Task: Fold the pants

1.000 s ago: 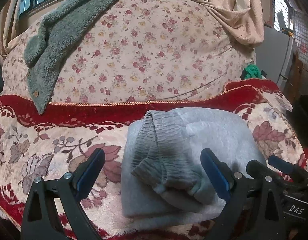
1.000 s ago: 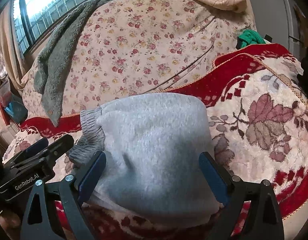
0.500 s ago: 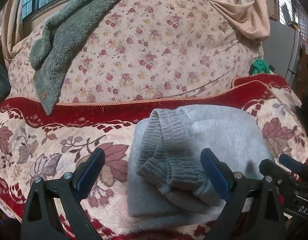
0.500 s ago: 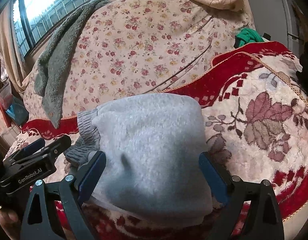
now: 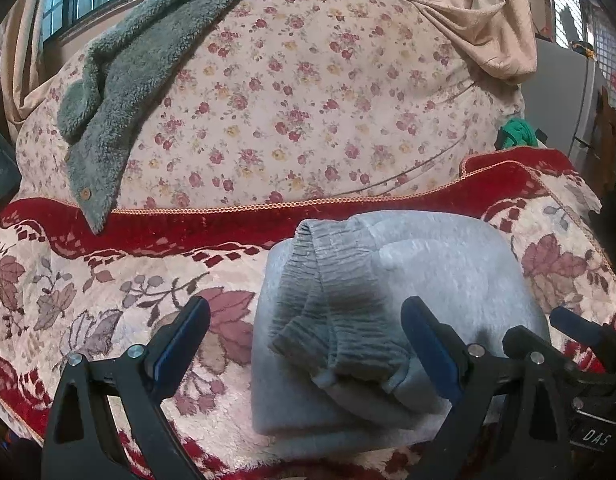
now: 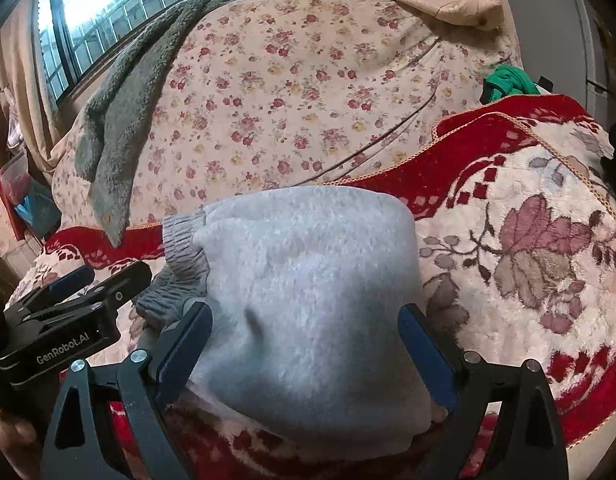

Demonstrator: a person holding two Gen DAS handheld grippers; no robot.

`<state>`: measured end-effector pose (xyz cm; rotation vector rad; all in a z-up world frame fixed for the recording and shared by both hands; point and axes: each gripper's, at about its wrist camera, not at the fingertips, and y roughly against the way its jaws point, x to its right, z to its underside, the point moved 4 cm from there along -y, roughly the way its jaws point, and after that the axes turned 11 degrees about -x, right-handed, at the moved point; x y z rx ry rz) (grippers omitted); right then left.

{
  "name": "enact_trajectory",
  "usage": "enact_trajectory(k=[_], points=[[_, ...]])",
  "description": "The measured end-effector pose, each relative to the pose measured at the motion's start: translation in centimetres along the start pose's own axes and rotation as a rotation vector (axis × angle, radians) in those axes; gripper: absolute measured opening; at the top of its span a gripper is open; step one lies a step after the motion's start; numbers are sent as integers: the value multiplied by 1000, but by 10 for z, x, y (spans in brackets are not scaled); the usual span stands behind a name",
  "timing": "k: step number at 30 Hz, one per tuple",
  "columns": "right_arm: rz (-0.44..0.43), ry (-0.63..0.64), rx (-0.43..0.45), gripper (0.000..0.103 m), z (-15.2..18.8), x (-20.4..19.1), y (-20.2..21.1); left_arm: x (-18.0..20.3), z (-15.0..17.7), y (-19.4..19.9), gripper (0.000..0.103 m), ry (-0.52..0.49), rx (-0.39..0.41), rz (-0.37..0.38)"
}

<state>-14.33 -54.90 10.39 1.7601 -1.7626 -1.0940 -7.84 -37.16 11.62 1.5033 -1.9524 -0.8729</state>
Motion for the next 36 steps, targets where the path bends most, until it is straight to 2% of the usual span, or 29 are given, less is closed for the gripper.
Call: enact_trajectory(k=[36], points=[[-20, -34, -8, 97, 2, 4, -5, 11, 4, -7, 96, -20, -23, 6]])
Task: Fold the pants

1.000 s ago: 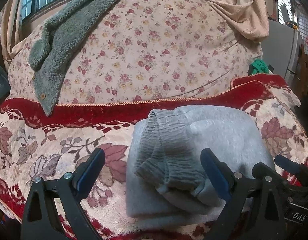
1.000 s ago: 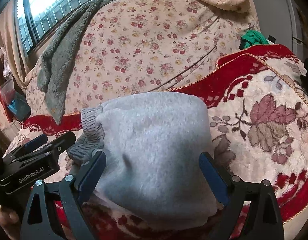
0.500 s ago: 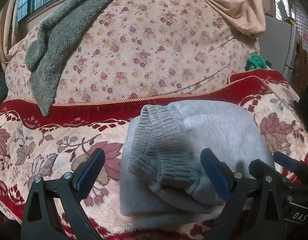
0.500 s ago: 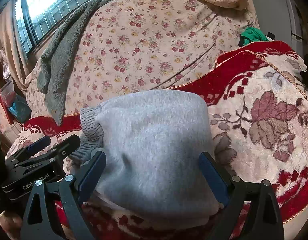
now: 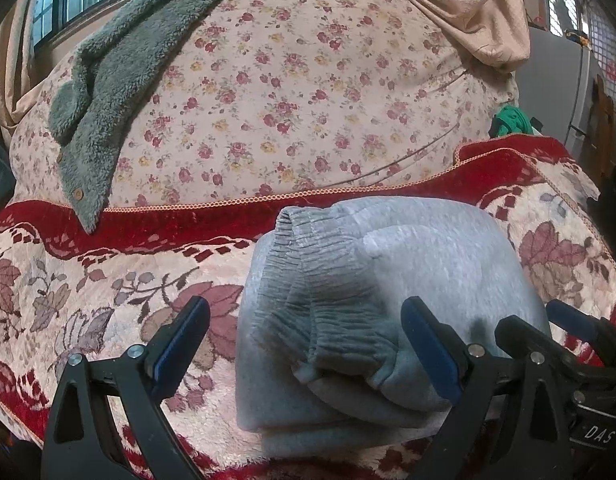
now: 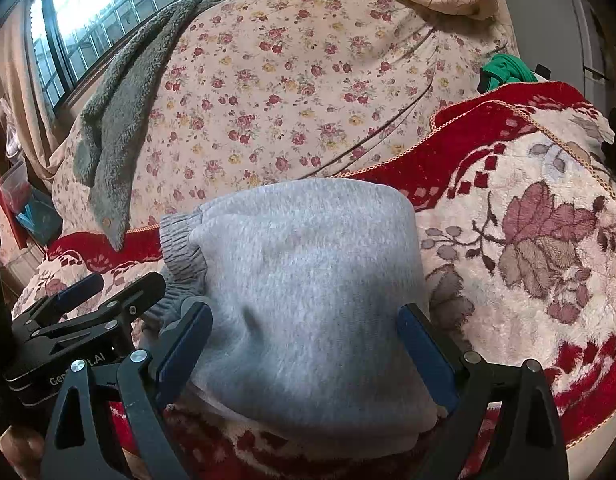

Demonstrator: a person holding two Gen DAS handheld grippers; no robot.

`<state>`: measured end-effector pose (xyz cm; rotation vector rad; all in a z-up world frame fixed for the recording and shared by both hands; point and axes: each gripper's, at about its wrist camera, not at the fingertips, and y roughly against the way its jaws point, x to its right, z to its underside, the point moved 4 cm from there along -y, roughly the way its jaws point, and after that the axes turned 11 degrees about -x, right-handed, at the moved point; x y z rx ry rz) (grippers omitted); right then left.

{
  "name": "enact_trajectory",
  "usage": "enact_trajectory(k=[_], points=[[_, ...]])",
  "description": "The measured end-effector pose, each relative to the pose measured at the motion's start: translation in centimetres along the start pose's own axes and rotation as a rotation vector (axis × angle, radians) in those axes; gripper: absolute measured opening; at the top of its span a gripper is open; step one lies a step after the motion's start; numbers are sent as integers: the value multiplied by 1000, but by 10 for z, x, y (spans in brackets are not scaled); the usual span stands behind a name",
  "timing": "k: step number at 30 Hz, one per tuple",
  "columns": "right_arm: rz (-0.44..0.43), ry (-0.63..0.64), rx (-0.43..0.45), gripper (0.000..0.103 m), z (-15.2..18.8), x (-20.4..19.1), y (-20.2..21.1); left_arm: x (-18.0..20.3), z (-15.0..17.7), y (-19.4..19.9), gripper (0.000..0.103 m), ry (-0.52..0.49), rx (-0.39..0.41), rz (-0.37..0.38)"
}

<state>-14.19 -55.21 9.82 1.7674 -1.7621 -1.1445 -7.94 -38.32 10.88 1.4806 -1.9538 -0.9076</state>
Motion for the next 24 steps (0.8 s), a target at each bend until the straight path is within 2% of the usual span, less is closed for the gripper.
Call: enact_trajectory(k=[24], points=[[-1, 1, 0, 97, -1, 1, -1, 5, 3, -3, 96, -7, -8, 3]])
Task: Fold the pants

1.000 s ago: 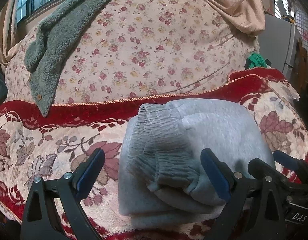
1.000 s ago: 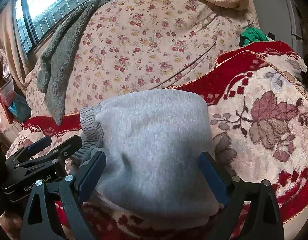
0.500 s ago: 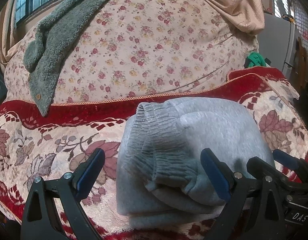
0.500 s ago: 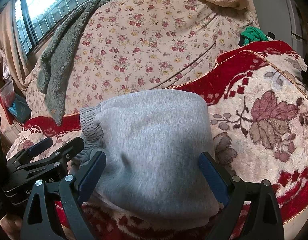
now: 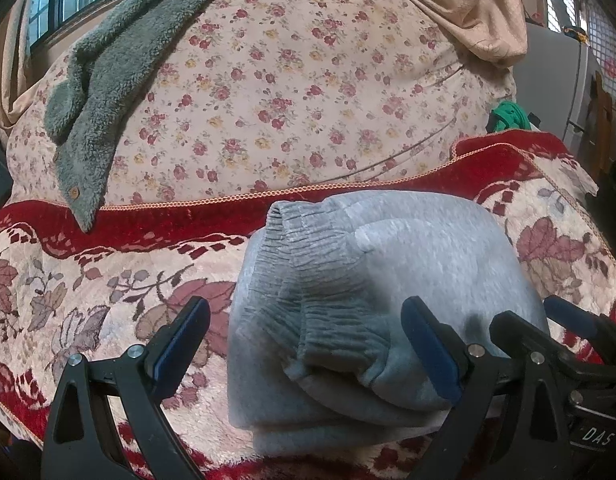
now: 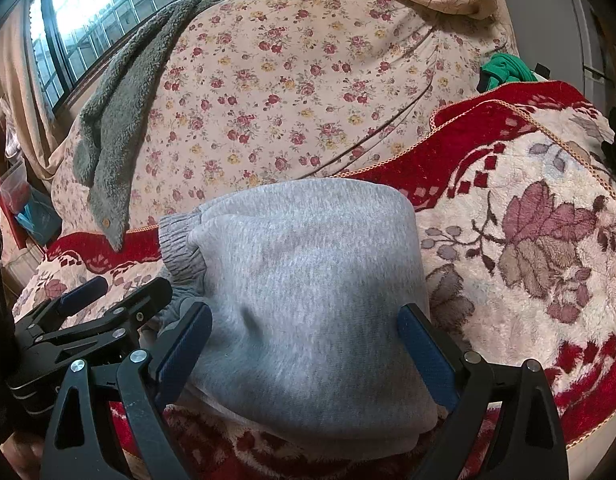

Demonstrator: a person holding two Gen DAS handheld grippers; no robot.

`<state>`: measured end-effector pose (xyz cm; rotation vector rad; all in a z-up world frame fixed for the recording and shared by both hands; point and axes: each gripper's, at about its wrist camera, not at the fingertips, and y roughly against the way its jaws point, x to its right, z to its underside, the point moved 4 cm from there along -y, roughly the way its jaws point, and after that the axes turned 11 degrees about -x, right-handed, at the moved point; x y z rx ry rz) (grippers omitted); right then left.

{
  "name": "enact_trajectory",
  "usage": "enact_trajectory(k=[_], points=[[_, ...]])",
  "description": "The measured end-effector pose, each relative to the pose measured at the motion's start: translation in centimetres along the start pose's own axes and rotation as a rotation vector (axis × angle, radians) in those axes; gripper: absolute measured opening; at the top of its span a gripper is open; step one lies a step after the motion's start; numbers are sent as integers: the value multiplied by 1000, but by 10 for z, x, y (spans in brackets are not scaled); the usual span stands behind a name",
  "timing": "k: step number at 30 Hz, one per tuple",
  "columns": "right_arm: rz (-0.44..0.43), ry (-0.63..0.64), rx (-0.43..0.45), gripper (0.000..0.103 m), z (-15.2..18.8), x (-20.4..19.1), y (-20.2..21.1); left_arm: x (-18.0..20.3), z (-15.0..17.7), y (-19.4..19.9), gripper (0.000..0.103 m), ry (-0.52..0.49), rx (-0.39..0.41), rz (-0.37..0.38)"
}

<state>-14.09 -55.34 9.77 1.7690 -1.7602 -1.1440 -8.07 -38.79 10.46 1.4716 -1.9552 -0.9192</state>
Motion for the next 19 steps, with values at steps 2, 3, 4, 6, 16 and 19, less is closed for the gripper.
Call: enact_trajectory(k=[2, 3, 4, 6, 16, 19], points=[[-3, -2, -1, 97, 0, 0, 0, 1, 0, 0, 96, 0, -2, 5], [-3, -2, -1, 97, 0, 1, -1, 1, 0, 0, 96, -1, -1, 3], [-3, -4, -1, 97, 0, 1, -1, 2, 0, 0, 96, -2, -1, 2], [-2, -4, -1, 97, -1, 2, -2, 1, -1, 0, 96, -4, -2, 3], [5, -21, -8, 97, 0, 11, -2, 6, -2, 7, 96, -45, 60, 2], [9, -35, -12, 97, 0, 15, -2, 6, -2, 7, 96, -59, 51, 13]])
